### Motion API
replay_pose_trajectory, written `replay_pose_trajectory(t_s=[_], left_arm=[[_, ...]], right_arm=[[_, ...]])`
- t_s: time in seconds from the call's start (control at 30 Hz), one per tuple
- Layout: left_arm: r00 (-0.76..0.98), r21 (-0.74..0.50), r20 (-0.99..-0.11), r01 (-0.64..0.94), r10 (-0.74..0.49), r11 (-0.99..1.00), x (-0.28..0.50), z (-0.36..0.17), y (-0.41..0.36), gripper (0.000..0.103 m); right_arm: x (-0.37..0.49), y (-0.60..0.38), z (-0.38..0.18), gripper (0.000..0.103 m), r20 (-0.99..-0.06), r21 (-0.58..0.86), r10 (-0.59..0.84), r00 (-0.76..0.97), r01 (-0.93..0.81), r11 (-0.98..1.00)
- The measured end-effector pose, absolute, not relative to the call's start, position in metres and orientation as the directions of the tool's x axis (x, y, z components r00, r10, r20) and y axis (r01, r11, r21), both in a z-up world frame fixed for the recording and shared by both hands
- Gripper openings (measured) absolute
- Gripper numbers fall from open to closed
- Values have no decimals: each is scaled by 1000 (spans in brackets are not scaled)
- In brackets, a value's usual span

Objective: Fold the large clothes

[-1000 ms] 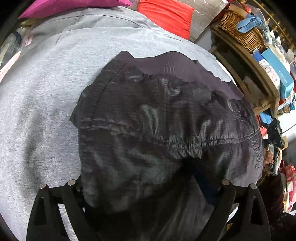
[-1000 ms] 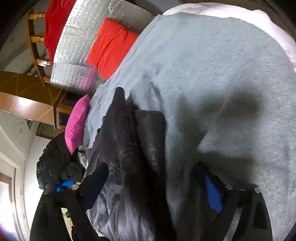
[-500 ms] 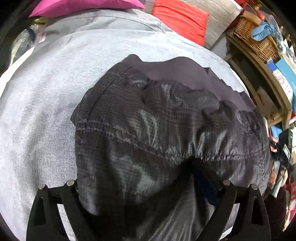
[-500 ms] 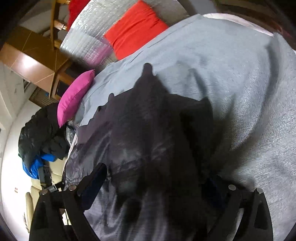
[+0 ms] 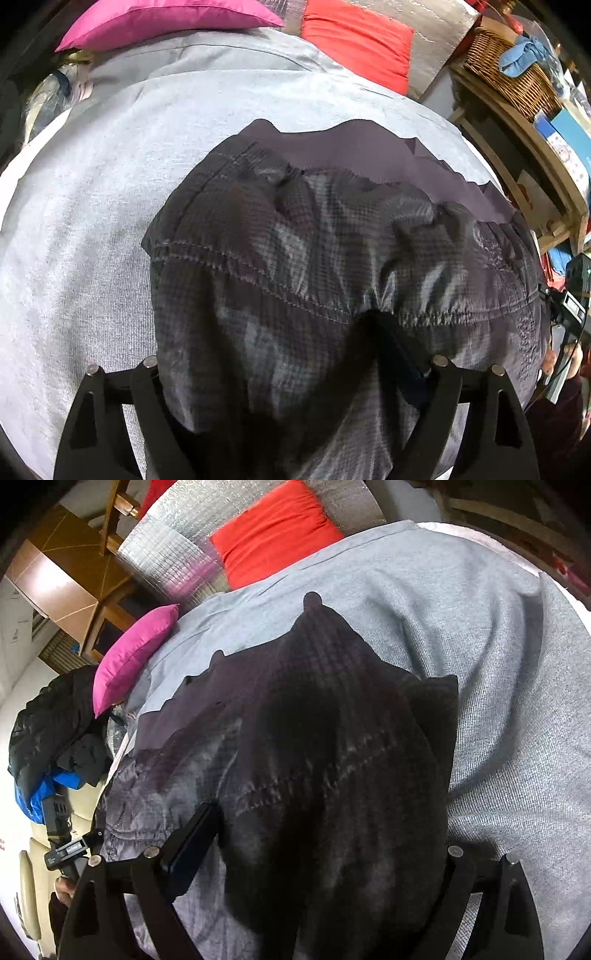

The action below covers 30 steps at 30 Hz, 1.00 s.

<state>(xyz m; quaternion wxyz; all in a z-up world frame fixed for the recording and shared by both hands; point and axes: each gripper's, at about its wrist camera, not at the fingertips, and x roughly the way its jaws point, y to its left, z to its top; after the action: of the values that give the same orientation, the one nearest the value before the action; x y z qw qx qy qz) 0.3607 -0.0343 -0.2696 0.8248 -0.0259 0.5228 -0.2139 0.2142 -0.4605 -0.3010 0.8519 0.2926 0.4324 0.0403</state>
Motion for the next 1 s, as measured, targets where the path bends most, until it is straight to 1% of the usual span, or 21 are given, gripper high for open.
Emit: replay_pose_trajectory(t_s=[0.07,0.17,0.27,0.33,0.37,0.4,0.43,0.6,0.73,0.87,1.0], left_arm=[[380,-257,-847,318,-371,913,360,-268,-38,87],[411,-227,-840,326,-354,918,357,-265,-41,82],[444,-174,-836,343,-322,923,353,-262,-44,72],[465,-139,-832,352,-302,926,351,-260,-43,61],[470,-138,-830,349,-300,927,352,-259,-41,58],[476,-134,-828,345,-297,929,352,-258,-37,52],[484,-131,-824,345,-295,930,351,-256,-33,47],[523,-144,-796,327,-306,934,358,-243,-24,34],[552,-128,-777,332,-303,935,362,-232,-28,31],[593,-123,-744,330,-307,936,363,-212,-31,29],[654,-127,-680,341,-332,932,350,-186,-32,29]], right_arm=[[214,-460,-301,93,-714,527,317,624,181,831],[214,-456,-300,91,-722,506,296,625,186,842],[214,-451,-298,87,-729,486,270,629,197,852],[212,-449,-293,78,-724,493,257,640,219,842],[212,-448,-290,75,-722,493,250,645,226,840],[210,-446,-285,65,-720,484,234,653,231,844],[209,-447,-282,59,-716,479,224,661,232,846],[210,-441,-274,53,-707,472,222,671,214,855],[204,-445,-268,45,-673,515,258,693,189,836],[205,-442,-254,42,-624,551,278,730,159,819],[201,-440,-227,40,-507,603,298,809,86,793]])
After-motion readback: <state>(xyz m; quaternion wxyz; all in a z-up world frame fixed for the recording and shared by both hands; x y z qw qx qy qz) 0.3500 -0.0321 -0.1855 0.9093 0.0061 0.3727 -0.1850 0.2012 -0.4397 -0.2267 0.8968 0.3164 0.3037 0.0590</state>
